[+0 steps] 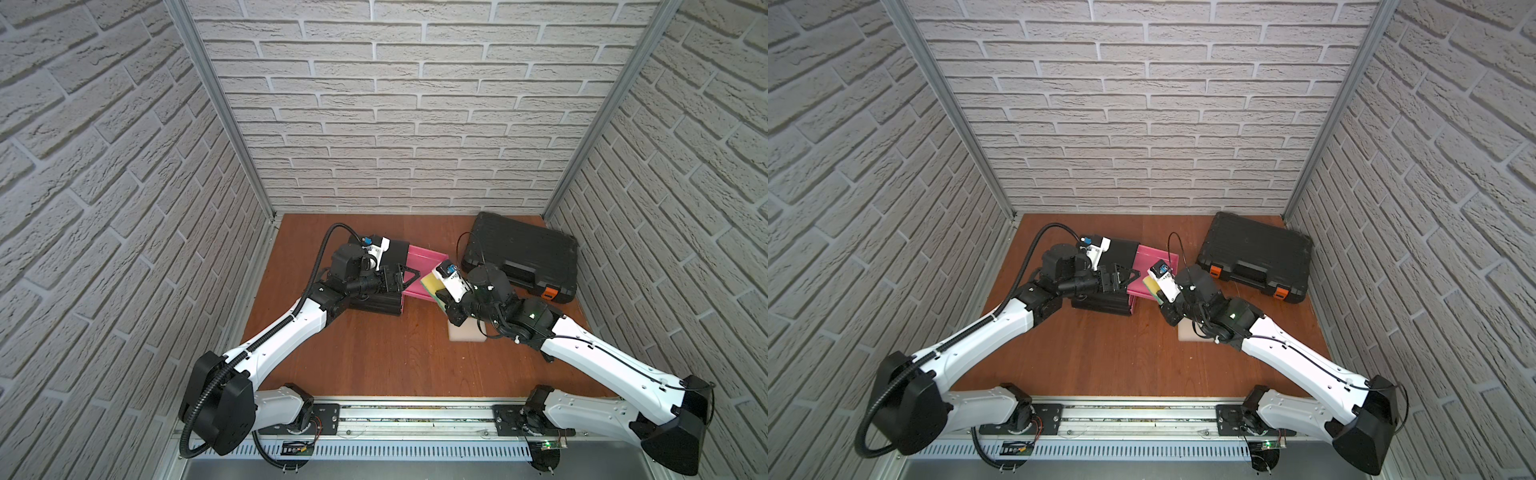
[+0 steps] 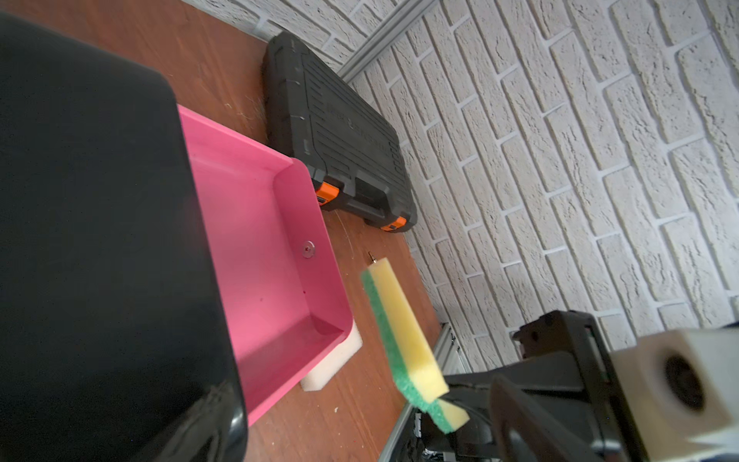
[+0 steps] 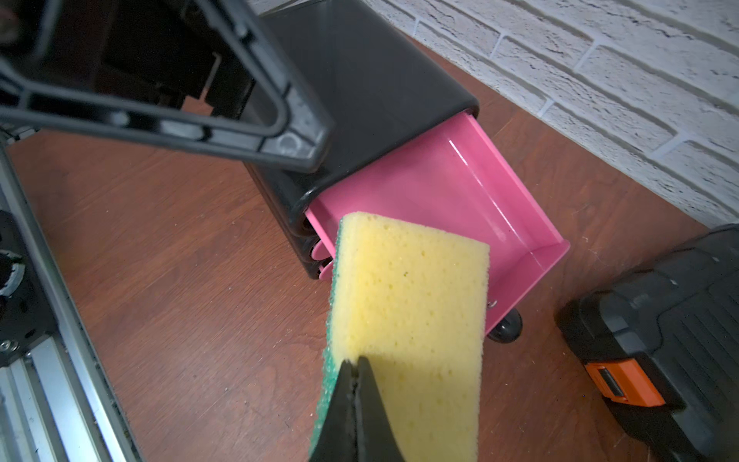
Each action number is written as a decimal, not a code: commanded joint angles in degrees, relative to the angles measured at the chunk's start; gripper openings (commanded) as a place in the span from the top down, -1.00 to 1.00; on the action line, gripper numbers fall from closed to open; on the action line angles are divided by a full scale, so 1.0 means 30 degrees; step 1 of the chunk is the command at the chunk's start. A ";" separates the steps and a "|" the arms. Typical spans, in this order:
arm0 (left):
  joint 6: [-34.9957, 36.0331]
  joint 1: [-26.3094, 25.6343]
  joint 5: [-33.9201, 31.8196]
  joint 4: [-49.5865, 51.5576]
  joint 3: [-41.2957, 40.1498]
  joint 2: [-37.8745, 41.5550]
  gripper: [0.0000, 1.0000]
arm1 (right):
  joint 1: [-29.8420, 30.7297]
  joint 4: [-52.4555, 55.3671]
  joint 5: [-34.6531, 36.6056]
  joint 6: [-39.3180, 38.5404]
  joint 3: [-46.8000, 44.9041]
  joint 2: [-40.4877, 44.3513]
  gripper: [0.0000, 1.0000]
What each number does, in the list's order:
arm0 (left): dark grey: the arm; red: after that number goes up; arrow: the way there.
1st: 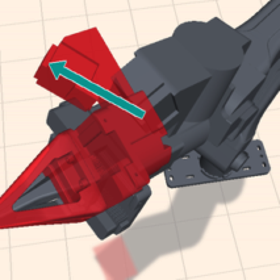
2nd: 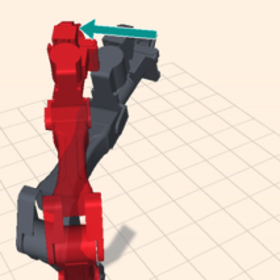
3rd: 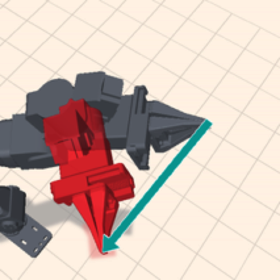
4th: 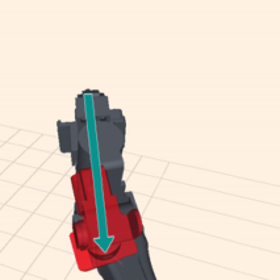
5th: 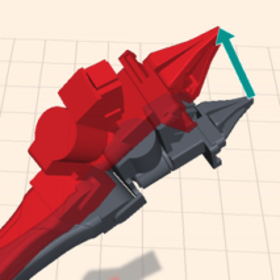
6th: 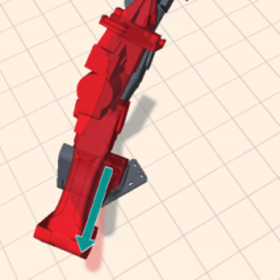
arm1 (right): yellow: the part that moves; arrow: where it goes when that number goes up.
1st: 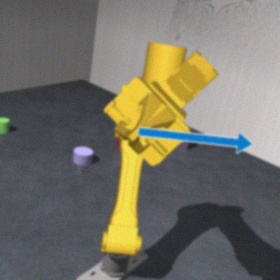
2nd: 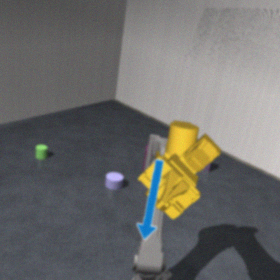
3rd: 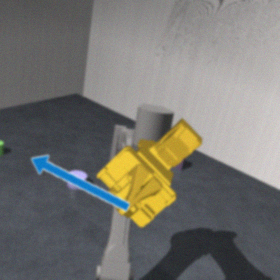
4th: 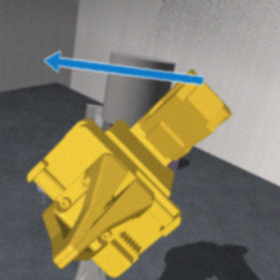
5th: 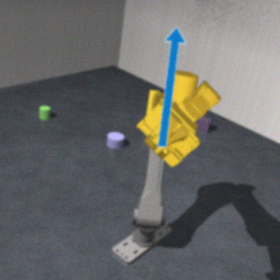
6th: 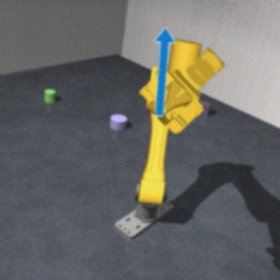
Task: Take the sponge out of the drawer
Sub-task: Pick up the sponge from the drawer.
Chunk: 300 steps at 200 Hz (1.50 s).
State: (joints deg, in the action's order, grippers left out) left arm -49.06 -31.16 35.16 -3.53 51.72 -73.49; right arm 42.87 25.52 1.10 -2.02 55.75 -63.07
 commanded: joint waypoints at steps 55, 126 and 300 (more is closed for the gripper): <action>-0.5204 0.0179 0.4575 -0.6891 -0.0270 -0.3676 -0.63 | 0.0237 -0.0714 -0.1976 -0.1605 -0.0301 0.0901 0.93; -0.4408 -0.0528 0.4355 -0.5910 -0.0021 -0.4097 -0.21 | 0.0448 -0.0833 -0.1357 -0.1843 0.0160 0.0356 0.94; -0.1640 -0.1620 0.0217 -0.2541 -0.0030 -0.0828 1.00 | 0.0826 -0.0713 0.4125 0.0057 0.1389 -0.0850 0.22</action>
State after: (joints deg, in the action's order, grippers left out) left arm -59.09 -33.91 40.93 -16.03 51.37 -81.25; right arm 45.50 26.30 6.76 -4.75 57.54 -66.35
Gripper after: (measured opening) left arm 0.053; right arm 0.331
